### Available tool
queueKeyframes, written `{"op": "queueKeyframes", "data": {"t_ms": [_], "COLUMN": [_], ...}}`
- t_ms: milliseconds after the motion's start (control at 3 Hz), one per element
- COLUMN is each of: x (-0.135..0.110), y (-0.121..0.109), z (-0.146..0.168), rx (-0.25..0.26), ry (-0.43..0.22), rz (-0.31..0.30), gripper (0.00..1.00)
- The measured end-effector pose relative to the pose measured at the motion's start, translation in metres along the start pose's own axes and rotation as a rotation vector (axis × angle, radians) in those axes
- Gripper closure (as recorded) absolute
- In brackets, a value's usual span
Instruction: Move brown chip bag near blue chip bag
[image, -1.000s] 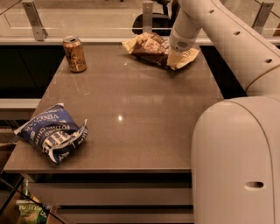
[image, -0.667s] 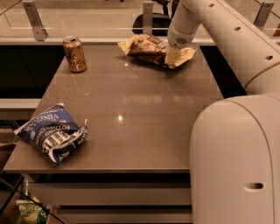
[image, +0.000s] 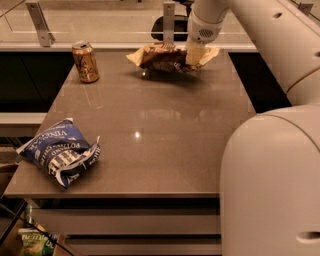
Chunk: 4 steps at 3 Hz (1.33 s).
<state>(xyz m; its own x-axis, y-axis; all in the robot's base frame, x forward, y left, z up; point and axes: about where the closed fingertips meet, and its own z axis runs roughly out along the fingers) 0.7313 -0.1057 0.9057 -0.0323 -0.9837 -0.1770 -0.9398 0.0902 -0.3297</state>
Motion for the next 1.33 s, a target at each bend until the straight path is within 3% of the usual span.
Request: {"op": "queueKeyframes", "data": {"t_ms": [667, 1333], "x": [-0.006, -0.014], "y": [0.027, 0.074], "z": [-0.057, -0.106], "rx": [0.045, 0.074], "ry": [0.018, 0.043], "rz": [-0.009, 0.013], "gripper": [1.0, 1.0]}}
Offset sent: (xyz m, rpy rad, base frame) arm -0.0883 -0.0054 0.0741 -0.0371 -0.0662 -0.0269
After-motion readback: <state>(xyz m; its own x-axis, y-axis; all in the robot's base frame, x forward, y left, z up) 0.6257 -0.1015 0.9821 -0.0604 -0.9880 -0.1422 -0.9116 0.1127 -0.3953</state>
